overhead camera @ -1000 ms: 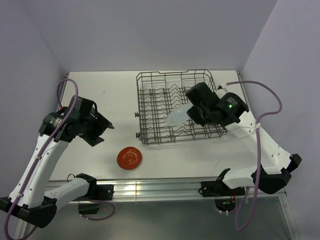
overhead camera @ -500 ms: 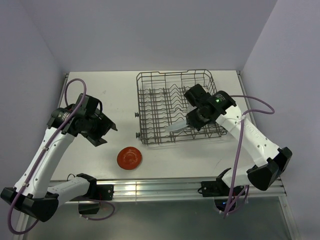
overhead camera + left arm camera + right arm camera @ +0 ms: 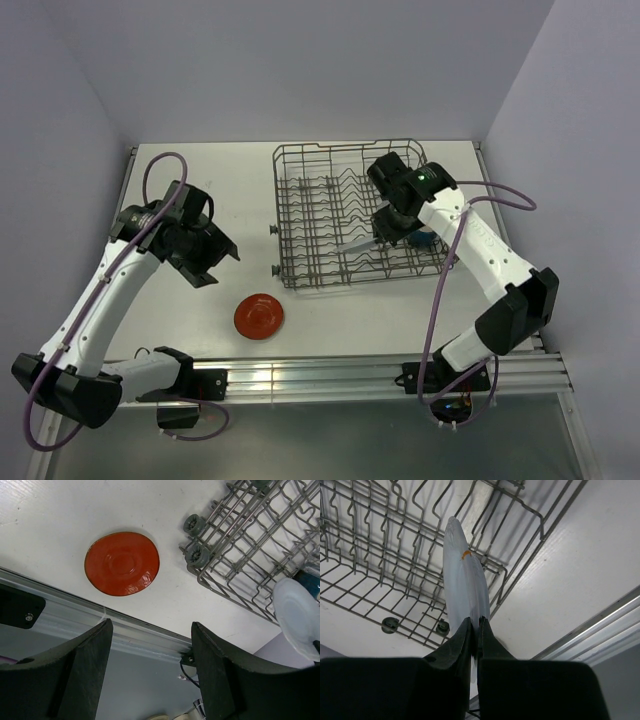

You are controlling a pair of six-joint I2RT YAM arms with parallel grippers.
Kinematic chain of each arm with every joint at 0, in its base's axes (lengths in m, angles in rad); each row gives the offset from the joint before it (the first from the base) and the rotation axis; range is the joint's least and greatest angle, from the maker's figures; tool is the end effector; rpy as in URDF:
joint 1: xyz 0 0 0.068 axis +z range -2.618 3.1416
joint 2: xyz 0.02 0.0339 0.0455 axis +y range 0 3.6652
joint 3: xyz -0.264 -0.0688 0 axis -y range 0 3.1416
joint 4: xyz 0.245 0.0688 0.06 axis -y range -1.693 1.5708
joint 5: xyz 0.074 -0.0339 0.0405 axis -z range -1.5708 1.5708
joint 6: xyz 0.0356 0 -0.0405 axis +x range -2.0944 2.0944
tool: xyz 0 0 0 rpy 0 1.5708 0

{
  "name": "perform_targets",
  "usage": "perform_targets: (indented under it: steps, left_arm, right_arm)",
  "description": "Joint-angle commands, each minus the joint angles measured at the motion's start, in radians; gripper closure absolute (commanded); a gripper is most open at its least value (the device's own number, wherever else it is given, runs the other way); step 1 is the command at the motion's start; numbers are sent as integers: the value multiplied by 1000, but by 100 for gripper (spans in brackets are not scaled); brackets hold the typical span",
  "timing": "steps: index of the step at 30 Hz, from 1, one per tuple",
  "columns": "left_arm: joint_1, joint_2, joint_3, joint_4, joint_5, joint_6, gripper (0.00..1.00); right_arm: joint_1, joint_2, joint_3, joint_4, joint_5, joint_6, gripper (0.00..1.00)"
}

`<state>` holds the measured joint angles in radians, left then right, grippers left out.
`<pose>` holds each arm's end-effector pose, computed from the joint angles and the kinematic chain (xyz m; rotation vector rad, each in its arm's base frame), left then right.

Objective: Load the mixed dishes into the dish rack

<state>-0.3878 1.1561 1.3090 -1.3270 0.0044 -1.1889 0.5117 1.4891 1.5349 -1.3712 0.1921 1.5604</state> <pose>0.1749 -0.0716 0.3506 -1.1049 2.6126 -0.4087 0.2361 0.1248 0.3421 1.4550 2.4483 0.1623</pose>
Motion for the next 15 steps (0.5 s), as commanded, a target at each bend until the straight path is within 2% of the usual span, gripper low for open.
perform_targets:
  steps: [1, 6, 15]
  left_arm:
    - [-5, 19, 24, 23, 16, 35, 30]
    - [-5, 37, 29, 37, 26, 45, 30]
    - [-5, 54, 22, 51, 34, 72, 30]
  right_arm:
    - [-21, 34, 64, -68, -26, -3, 100]
    - [-25, 92, 103, -74, -63, -2, 100]
    - [-67, 123, 73, -75, -118, 18, 100]
